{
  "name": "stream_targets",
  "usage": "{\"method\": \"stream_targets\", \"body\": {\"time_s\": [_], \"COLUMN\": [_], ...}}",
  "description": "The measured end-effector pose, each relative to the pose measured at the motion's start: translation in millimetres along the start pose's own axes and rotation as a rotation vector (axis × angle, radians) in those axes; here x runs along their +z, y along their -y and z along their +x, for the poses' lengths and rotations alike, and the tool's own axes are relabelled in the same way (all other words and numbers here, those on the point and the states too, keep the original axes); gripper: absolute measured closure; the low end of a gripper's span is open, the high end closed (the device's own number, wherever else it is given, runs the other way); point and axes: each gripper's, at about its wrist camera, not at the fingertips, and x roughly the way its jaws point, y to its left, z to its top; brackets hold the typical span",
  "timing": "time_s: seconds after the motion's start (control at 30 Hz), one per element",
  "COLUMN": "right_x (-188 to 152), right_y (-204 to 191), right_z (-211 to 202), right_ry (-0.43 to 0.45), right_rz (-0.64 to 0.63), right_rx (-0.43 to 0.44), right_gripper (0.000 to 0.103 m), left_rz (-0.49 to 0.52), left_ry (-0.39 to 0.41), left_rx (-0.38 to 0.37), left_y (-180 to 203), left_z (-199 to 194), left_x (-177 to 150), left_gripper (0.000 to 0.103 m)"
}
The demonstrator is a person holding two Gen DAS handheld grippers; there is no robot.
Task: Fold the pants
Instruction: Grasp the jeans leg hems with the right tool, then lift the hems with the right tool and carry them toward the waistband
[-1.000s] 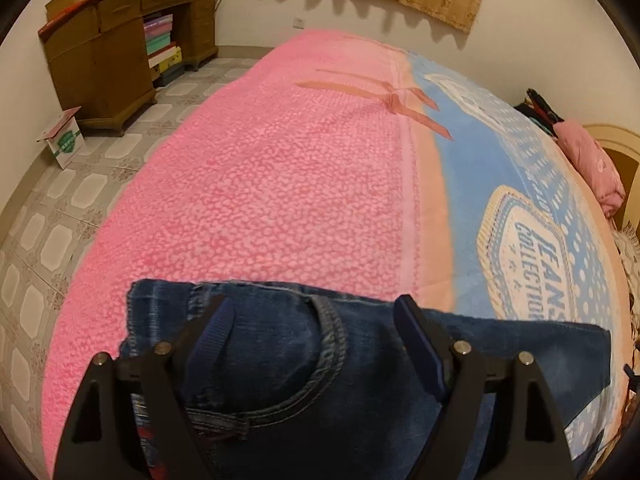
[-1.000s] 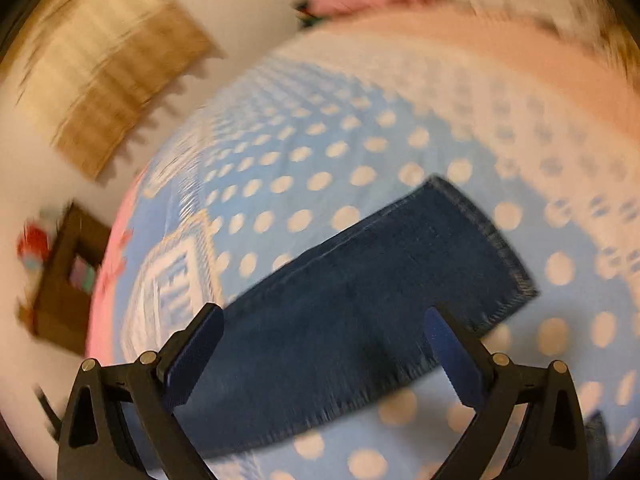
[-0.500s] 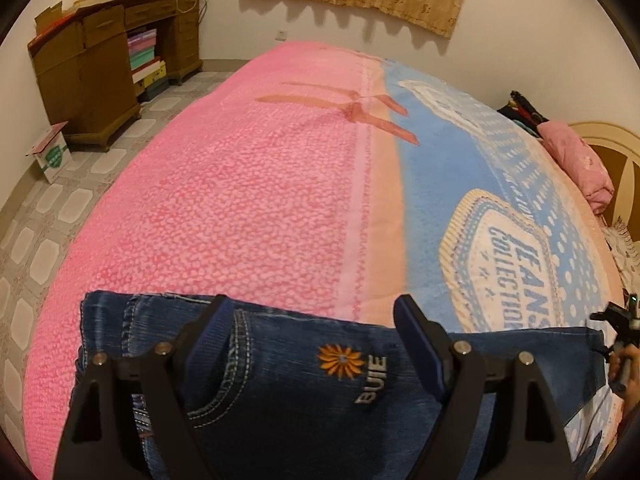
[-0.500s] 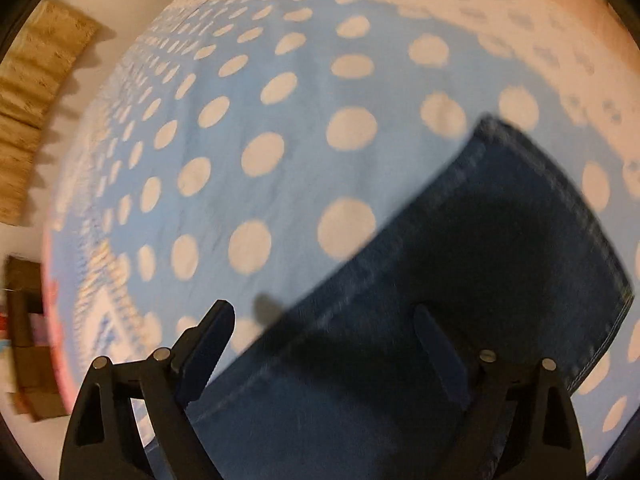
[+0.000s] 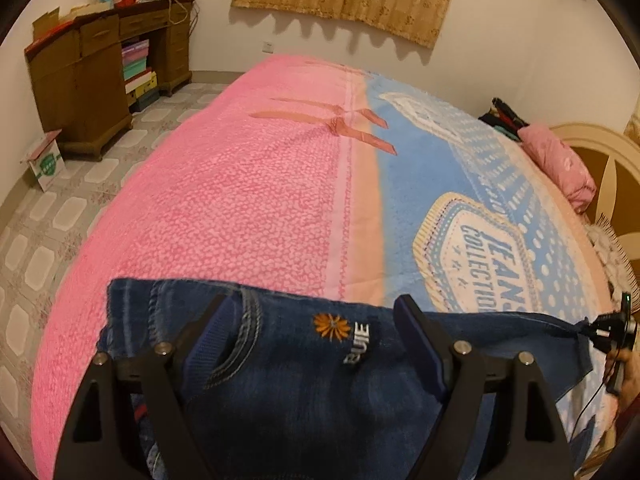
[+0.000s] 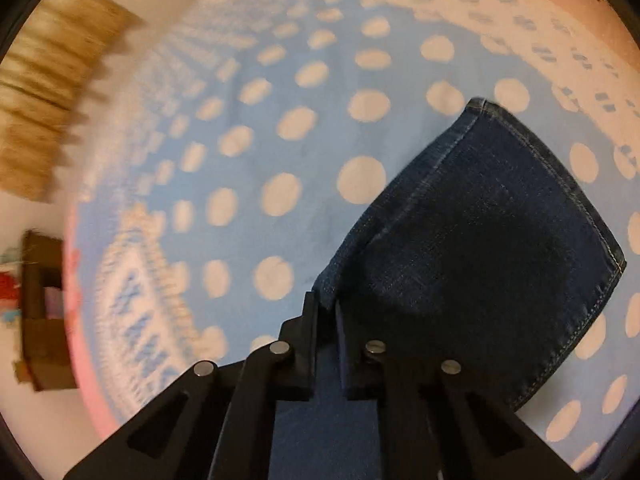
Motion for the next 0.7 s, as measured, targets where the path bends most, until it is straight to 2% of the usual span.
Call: {"method": "stream_targets", "body": {"time_s": [0.1,0.27,0.37,0.5,0.6,0.7], "right_x": [-12.0,-38.6,-71.9,-123.8,-145.0,-165.6], "right_y": [13.0,45.2,68.4,88.6,110.3,125.2], "right_z": [-22.0,-36.1,-42.9,-67.5,-70.3,-80.5], "right_ry": [0.055,0.069,0.048,0.102,0.104,0.158], "right_rz": [-0.023,0.004,-0.001,-0.067,-0.026,-0.032], "right_rx": [0.124,0.242,0.276,0.304,0.318,0.302], "right_gripper": [0.096,0.097,0.098,0.098,0.098,0.099], "left_rz": [-0.025,-0.043,-0.055,-0.098,-0.159,-0.187], "left_ry": [0.006,0.007,0.018,0.035,0.038,0.035], "left_rx": [-0.007,0.002,-0.014,-0.035,-0.05,-0.061], "left_y": [-9.5,-18.7,-23.1,-33.7,-43.8,-46.2], "left_z": [-11.8,-22.5,-31.5,-40.0,-42.5,-45.6], "left_x": [-6.0,-16.6,-25.6,-39.1,-44.1,-43.8], "left_gripper": [0.019,0.019,0.019,0.019,0.019,0.019]}}
